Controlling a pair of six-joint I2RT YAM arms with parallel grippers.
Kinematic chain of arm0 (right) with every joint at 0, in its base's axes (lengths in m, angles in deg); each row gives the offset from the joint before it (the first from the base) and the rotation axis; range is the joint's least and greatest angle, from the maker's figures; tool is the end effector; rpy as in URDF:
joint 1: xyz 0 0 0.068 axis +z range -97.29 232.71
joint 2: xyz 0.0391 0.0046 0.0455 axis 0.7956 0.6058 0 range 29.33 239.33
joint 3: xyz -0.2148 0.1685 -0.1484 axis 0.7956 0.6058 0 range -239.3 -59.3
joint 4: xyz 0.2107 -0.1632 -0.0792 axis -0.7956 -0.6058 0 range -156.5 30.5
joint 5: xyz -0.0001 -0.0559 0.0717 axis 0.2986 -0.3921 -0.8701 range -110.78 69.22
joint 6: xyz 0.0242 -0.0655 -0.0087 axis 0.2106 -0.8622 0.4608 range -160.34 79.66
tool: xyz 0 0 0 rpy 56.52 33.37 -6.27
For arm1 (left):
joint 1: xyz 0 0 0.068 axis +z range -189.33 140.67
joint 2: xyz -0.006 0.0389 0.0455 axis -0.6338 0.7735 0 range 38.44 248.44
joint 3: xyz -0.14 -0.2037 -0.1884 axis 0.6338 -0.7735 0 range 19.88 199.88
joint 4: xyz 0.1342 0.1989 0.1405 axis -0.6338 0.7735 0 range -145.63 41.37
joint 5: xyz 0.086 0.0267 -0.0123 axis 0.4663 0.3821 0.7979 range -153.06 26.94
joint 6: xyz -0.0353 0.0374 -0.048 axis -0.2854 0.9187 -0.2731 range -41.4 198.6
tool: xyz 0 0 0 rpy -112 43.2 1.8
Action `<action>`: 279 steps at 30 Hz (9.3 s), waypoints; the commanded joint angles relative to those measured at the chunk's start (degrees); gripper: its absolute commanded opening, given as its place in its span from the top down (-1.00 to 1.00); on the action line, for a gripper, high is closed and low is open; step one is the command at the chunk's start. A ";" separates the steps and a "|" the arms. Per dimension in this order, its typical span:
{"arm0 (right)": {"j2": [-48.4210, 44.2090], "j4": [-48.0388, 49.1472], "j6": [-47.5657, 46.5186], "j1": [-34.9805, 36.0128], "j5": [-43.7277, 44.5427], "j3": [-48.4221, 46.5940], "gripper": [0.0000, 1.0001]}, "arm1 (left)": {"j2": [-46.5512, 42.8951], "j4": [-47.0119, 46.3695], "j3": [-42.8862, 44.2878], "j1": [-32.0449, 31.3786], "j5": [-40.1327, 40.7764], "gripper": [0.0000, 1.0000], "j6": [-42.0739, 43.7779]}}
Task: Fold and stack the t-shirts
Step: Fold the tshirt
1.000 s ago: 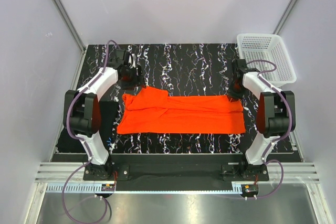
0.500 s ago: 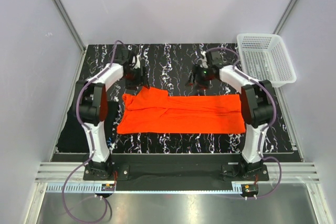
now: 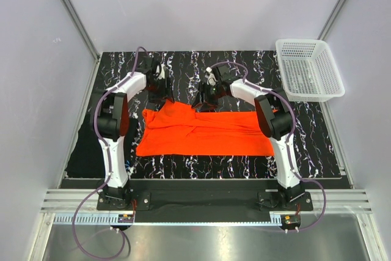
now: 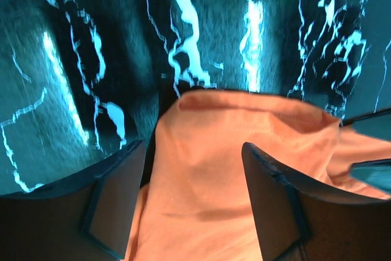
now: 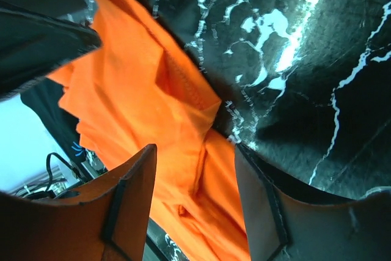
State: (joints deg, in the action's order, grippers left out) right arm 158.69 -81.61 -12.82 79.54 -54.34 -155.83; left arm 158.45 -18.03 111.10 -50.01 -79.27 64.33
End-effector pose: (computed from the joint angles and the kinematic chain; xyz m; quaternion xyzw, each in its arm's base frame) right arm 0.4636 0.2700 0.1560 -0.0814 0.9135 0.3766 0.1308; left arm 0.4711 -0.1052 0.1836 -0.0015 0.9695 -0.1785 0.1680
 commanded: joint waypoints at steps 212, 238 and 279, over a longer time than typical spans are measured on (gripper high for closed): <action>-31.28 -31.50 -12.76 -5.47 23.01 16.91 -0.50 | -0.68 8.97 -3.00 -4.09 25.24 -0.40 -26.90; -14.84 -27.29 -15.50 1.29 31.98 16.27 -0.68 | 25.80 -3.41 37.28 -0.40 1.28 -0.40 -8.41; -33.20 -24.65 7.27 4.29 14.05 20.68 -0.43 | 24.92 -42.08 34.29 0.57 -7.35 -0.22 -14.38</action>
State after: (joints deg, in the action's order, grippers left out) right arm 129.66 -106.09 -5.87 84.92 -39.91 -136.42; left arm 180.19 -55.71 143.62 -49.59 -88.38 49.03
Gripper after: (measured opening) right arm 0.726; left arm 0.605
